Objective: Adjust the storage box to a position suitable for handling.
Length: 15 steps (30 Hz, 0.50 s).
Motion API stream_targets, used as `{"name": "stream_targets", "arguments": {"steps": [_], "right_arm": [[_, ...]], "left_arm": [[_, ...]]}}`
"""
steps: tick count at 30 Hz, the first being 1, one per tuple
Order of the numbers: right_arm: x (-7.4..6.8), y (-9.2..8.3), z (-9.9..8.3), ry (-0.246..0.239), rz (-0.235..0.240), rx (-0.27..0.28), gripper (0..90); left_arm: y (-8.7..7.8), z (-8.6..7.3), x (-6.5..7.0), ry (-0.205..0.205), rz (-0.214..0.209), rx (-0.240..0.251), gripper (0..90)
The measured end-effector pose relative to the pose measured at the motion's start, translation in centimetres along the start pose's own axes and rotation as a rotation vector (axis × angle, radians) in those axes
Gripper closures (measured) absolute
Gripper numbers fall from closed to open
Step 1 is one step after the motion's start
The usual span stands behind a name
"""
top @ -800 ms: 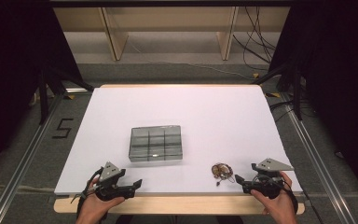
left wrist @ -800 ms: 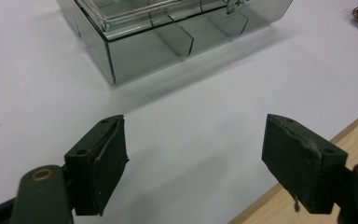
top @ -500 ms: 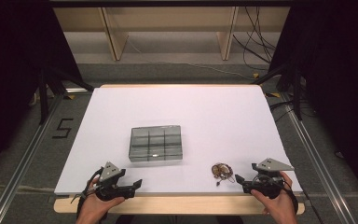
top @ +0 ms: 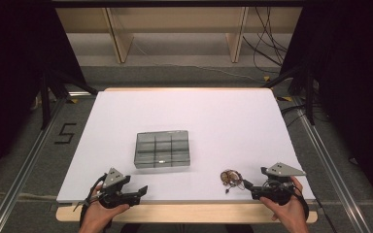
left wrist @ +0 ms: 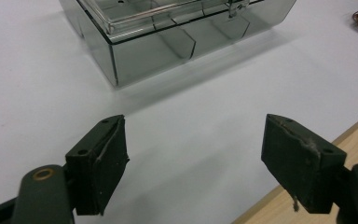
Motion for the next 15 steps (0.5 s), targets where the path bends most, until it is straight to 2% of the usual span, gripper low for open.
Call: {"name": "stream_targets", "arguments": {"steps": [1, 2, 3, 4, 5, 6, 8, 9, 10, 11, 12, 13, 15], "right_arm": [[0.0, 0.1, 0.1, -0.002, -0.001, 0.007, 16.7], [-0.1, 0.2, 0.2, -0.002, 0.004, 0.008, 17.1], [-0.2, 0.2, 0.4, -0.005, 0.001, 0.011, 17.8], [-0.2, 0.3, 0.7, -0.005, 0.011, 0.012, 21.2], [-0.3, 0.4, 0.8, -0.002, 0.023, 0.017, 22.5], [-0.6, 0.3, 0.9, 0.035, 0.021, 0.009, 23.9], [-0.7, 0.4, 1.1, 0.04, 0.028, 0.015, 25.2], [-0.8, 0.5, 1.6, 0.031, 0.034, 0.034, 27.8], [-0.8, 0.5, 1.6, 0.031, 0.034, 0.034, 27.8], [-0.6, 0.5, 1.8, 0.003, 0.03, 0.032, 29.7], [-0.7, 0.7, 2.3, -0.007, 0.049, 0.043, 33.6], [-1.1, 0.9, 2.6, 0.017, 0.058, 0.044, 36.6], [-1.2, 1.3, 3.4, -0.025, 0.063, 0.055, 46.6]], "left_arm": [[-0.1, 0.1, -0.1, 0.006, 0.011, -0.009, 22.0], [-0.3, 0.1, -0.3, 0.024, 0.004, -0.025, 22.0], [-0.1, 0.2, -0.1, -0.005, 0.007, 0.009, 22.1], [-0.2, 0.3, -0.2, -0.013, 0.014, 0.016, 22.2], [-0.2, 0.5, -0.5, -0.009, 0.029, 0.015, 22.2], [-0.2, 0.5, -0.5, -0.009, 0.029, 0.015, 22.3], [-0.3, 0.5, -0.9, -0.01, 0.041, 0.012, 22.4], [-0.4, 0.5, -1.2, -0.004, 0.044, -0.007, 22.9], [-0.2, 0.6, -1.1, -0.031, 0.055, 0.014, 22.9], [-0.2, 0.7, -1.3, -0.032, 0.063, 0.017, 23.3], [-0.3, 0.8, -1.5, -0.032, 0.063, 0.008, 24.5], [-0.5, 0.9, -1.8, 0.0, 0.075, -0.012, 26.6], [-0.5, 1.2, -2.0, -0.024, 0.083, 0.019, 35.1]]}}
Point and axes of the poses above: each handheld gripper's, and its own axes: y roughly forward along the jaws, z roughly out of its top, x roughly to its right, the point moved 3 cm from there along y, roughly forward along the jaws, and after that the axes turned 4 degrees about x, right-handed, at the moved point
